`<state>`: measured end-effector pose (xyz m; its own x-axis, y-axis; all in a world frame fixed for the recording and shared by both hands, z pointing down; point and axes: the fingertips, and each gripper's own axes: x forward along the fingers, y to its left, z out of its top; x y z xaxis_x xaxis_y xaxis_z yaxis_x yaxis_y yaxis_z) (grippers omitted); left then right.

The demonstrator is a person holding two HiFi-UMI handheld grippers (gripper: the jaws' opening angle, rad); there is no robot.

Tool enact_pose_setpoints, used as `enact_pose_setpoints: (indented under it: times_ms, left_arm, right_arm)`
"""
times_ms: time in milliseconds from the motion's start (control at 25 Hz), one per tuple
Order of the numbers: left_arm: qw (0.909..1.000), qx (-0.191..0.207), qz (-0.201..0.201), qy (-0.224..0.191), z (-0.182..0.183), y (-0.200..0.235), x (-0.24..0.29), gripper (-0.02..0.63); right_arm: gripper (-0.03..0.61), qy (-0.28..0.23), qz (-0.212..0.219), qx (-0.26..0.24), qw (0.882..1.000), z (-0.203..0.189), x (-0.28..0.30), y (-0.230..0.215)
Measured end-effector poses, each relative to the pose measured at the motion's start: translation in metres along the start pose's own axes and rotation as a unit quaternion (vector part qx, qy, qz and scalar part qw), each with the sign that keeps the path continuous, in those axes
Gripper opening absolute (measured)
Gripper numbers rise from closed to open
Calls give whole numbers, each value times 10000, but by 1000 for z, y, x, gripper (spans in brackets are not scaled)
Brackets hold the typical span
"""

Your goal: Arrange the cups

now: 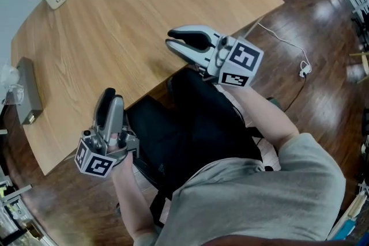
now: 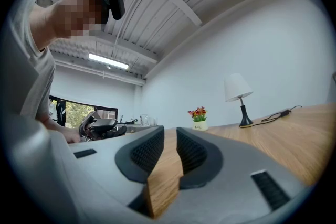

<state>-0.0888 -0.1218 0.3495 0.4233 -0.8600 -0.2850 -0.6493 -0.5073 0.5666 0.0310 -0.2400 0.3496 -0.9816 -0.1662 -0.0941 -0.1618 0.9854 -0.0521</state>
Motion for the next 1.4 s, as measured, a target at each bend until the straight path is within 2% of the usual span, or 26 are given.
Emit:
enact_pose_setpoints:
  times_ms: [160,760,1400]
  left_arm:
    - [9998,135,-69,117,-6,-5,4,141]
    - [10000,-79,-24,35,-3,-1,4,141]
    - [9999,-115,-41,42,-5,0,2,141]
  right_arm:
    - [72,18,-8,13,10000,-1,-2,0]
    - [72,59,63,-88,9999,0,1,3]
    - [69,112,272,-221,9993,-3,1,14]
